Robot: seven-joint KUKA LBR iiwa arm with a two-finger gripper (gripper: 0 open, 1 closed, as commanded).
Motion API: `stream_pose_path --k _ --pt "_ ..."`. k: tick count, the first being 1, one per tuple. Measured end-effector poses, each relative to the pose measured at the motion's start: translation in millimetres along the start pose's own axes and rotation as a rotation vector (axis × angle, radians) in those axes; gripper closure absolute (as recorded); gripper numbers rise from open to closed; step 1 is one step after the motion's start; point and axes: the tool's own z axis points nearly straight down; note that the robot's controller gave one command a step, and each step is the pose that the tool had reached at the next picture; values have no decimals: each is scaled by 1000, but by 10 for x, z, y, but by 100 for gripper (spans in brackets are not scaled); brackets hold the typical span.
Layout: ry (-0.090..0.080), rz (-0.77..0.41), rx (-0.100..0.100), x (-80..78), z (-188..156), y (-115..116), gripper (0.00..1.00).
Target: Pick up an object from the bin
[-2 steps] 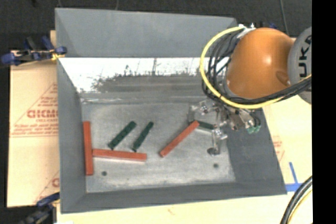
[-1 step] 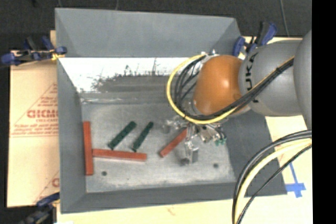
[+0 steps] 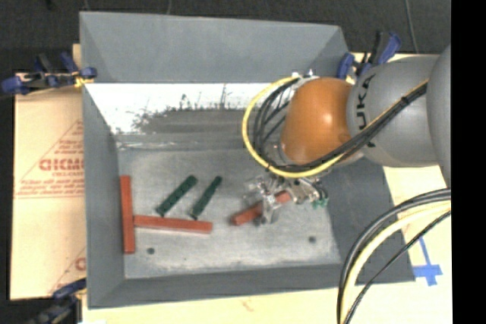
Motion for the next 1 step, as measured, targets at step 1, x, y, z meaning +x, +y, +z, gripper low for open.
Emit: stream_pose_path --k 1 --pt "-8 6 5 -37 -2214 51 100"
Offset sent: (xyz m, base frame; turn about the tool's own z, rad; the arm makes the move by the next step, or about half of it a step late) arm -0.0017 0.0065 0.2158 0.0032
